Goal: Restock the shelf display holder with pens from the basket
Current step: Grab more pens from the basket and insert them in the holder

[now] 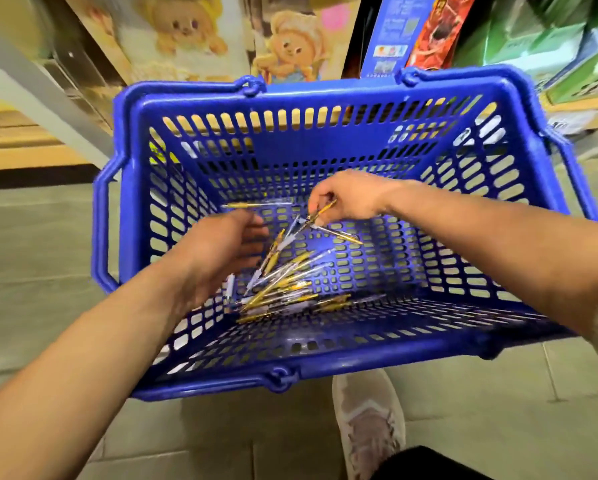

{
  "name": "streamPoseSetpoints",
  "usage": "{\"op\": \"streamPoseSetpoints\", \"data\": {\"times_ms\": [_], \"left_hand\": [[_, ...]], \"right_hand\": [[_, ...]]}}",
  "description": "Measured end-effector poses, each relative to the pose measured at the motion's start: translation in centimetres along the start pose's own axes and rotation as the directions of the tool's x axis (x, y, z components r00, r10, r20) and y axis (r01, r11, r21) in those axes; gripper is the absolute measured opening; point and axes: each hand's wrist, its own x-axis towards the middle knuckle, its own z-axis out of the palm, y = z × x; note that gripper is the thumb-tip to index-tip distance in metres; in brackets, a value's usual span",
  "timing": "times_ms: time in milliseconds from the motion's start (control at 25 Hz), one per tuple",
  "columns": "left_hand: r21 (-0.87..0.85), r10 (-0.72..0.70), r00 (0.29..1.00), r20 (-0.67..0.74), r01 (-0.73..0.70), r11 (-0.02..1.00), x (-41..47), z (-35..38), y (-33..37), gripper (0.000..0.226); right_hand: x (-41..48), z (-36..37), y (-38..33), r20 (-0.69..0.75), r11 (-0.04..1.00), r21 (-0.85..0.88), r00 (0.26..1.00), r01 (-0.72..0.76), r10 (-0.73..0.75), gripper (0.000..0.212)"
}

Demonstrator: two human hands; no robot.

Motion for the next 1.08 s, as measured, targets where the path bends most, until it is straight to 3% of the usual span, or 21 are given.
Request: {"op": "streamPoseSetpoints", "data": {"times_ms": [80,160,280,360,400,480,560,640,800,880,1080], "left_hand": [[0.18,0.136,0.991,-0.006,-0.133,0.975,0.3,0.0,0.5,0.021],[0.338,0.18,0.978,0.104,-0.205,0.918,0.2,0.1,0.0,0.021],[0.267,0.143,0.974,0.178,-0.188,0.945,0.1,0.6,-0.7,0.017],[0.12,0.113,0.987,0.118,-0.127,0.985,0.0,0.3,-0.6,0.012],[0.055,0.1,0.991,0.088,-0.105,0.993,0.0,0.0,-0.5,0.01],[-0.05,0.071,0.996,0.05,-0.068,0.996,-0.3,-0.8,-0.4,0.007],[-0.117,0.041,0.999,0.034,-0.036,0.992,-0.5,-1.4,-0.3,0.005],[-0.169,0.017,0.999,0.031,-0.012,0.985,-0.6,-1.6,-0.2,0.005],[-0.222,0.02,0.999,0.04,-0.01,0.975,-0.6,-1.6,0.2,0.01],[-0.217,0.032,0.999,0.042,-0.022,0.976,-0.8,-1.4,0.3,0.013],[0.011,0.155,0.982,-0.107,-0.155,0.988,-0.5,-1.6,0.0,0.012]], "right_hand": [[-0.5,-1.2,-1.8,0.053,0.973,0.225,0.997,0.047,-0.061,0.017],[-0.6,-1.3,-3.7,0.097,0.923,0.369,0.984,0.107,-0.152,0.024],[0.1,-0.1,-4.9,0.124,0.709,0.699,0.961,0.093,-0.249,0.023],[0.8,0.5,-4.2,0.131,0.623,0.782,0.974,0.011,-0.182,0.025],[1.1,0.7,-3.5,0.114,0.691,0.722,0.991,-0.035,-0.069,0.026],[1.7,1.3,-1.8,0.037,0.934,0.308,0.984,-0.179,0.177,0.026],[1.9,3.0,-0.7,-0.009,0.944,-0.124,0.952,-0.305,0.306,0.029],[1.9,4.9,-0.2,-0.016,0.905,-0.26,0.939,-0.337,0.345,0.028],[1.6,4.5,-0.3,-0.029,0.904,-0.266,0.94,-0.335,0.34,0.016],[1.2,2.6,-0.5,0.003,0.938,-0.164,0.951,-0.305,0.31,0.015],[-1.6,-2.7,-3.9,0.236,0.986,0.16,0.972,-0.046,0.007,0.013]]}}
